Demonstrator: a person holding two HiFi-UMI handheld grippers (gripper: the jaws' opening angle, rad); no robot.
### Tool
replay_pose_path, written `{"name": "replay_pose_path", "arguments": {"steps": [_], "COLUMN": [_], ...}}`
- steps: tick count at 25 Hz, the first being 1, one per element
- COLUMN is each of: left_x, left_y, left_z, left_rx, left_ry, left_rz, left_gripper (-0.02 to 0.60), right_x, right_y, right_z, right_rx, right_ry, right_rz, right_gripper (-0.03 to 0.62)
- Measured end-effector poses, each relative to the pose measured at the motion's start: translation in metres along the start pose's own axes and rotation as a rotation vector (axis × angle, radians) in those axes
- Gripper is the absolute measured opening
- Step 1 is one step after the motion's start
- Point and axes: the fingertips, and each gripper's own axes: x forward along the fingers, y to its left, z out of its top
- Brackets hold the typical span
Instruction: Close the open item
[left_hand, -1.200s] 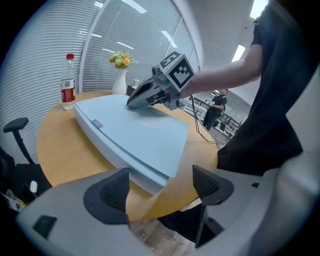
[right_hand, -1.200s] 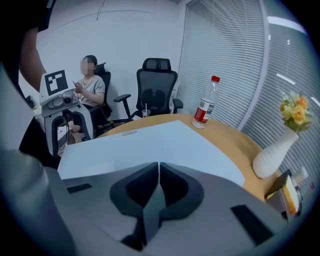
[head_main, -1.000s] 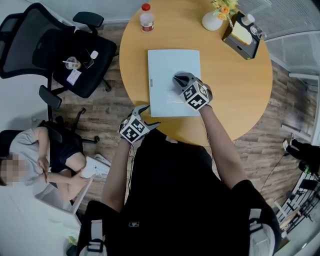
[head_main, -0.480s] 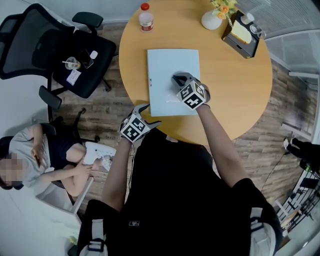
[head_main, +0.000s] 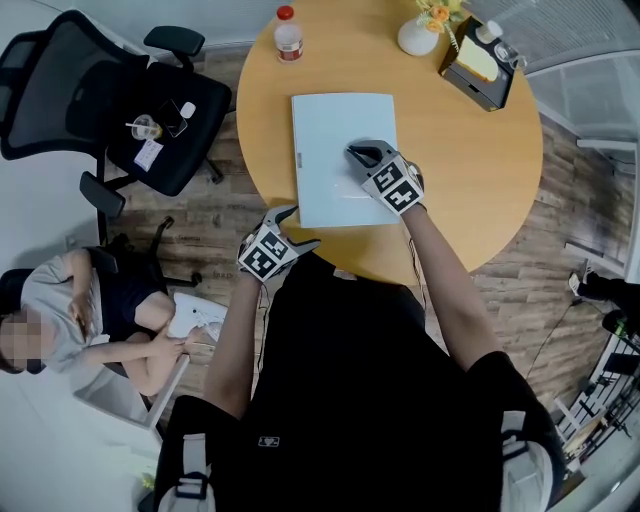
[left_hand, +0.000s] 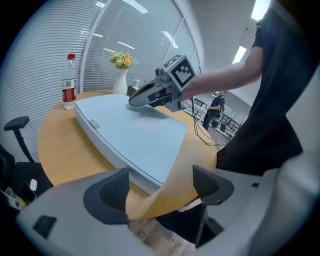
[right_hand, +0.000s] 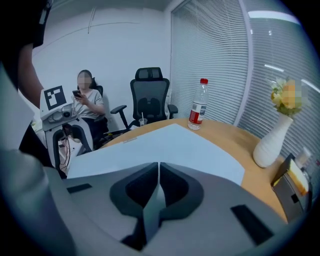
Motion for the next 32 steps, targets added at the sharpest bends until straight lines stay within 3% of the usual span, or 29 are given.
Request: {"name": "replay_pose_path", "arguments": {"steps": [8,15,20,24,27,32], "left_x": [-0.02,-0.039,-0.067,-0.08,-0.08,-0.064], "left_y": [-0.002,-0.007,-0.013,-0.026,-0.043,-0.068], "left_z": [0.005,0.036,0.078,0.1,0.107,0.108], "left_rx": [-0.025,-0.078,-0.208,-0.243,-0.249,-0.233], "left_ry": [-0.029,-0.18,-0.427,-0.528,-0.54,-0.471], "left_rz": [0.064,0.146,0.23,0.256,0.219,0.191], "left_gripper": [0.383,0.362,0.214,0.07,0.006,0.006], "right_x": [-0.035,-0.076,-0.113,-0.137,-0.151,-0.17], "right_y": [0.018,0.036,0.054,0.066,0.067,0.072], "right_z": [-0.001,-0.023,-0.033,-0.045,-0.051,-0.05], "right_rx": [0.026,0.055,0.094,0.079,0.071,0.038], "right_ry": [-0.084,-0.108,-0.162,-0.17,-0.174,-0.207], "right_rz": [0.036,0.046,0.041,0.058,0.057,0.071], "right_gripper": [0.009,0.009,0.009,0.009,0.009,0.009]}}
